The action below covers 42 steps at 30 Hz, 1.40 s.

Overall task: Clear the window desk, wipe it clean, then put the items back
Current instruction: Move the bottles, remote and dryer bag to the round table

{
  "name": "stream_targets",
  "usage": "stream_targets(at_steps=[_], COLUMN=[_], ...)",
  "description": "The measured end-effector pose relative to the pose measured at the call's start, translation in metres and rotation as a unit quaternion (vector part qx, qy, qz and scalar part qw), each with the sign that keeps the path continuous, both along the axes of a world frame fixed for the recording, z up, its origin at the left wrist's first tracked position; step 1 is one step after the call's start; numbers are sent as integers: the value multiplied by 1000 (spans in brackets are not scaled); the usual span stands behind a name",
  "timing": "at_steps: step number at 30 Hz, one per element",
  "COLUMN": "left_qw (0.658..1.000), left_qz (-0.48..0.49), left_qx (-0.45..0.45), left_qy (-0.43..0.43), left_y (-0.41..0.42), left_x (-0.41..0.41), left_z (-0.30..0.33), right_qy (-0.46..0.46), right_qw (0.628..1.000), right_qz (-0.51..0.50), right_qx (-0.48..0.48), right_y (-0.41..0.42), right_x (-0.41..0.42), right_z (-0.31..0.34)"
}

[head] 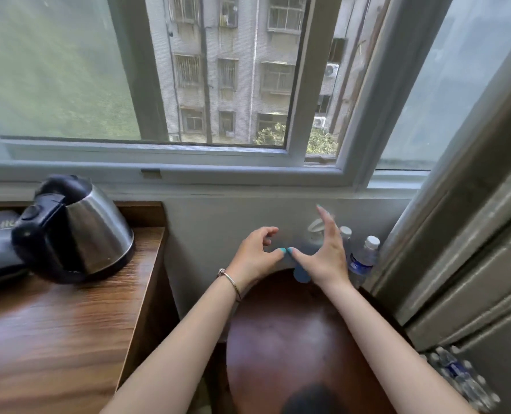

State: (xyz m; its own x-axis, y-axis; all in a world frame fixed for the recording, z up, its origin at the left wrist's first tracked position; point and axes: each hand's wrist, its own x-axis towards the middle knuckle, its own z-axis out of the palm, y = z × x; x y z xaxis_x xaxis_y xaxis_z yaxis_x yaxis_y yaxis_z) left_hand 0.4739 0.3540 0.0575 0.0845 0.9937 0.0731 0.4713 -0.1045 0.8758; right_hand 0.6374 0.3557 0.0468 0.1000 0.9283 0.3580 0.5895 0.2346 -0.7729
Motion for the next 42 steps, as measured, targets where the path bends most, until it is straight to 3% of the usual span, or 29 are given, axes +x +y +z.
stream_targets(at_steps=[4,11,16,21,24,32,42], left_qw=[1000,996,990,981,979,990,992], left_qz=[18,80,142,164,175,128,118], left_qx=[23,24,13,-27,-25,-43,8], left_qy=[-3,-35,21,103,104,49,43], left_y=[-23,-93,-147,-173,-178,-176,-147], left_x=[-51,-158,-244,-317,-345,-380,-362], left_z=[23,54,61,58,50,44,41], right_qy=[21,140,116,158,179,262,307], right_qw=[998,975,947,928,923,909,871], right_qz=[60,174,278,277,252,229,328], right_qx=[1,-16,-115,-195,-229,-230,-198], right_y=[-11,-49,-78,-86,-84,-79,-92], right_x=[-57,-187,-284,-358,-387,-393,-331], right_z=[18,57,61,69,65,50,45])
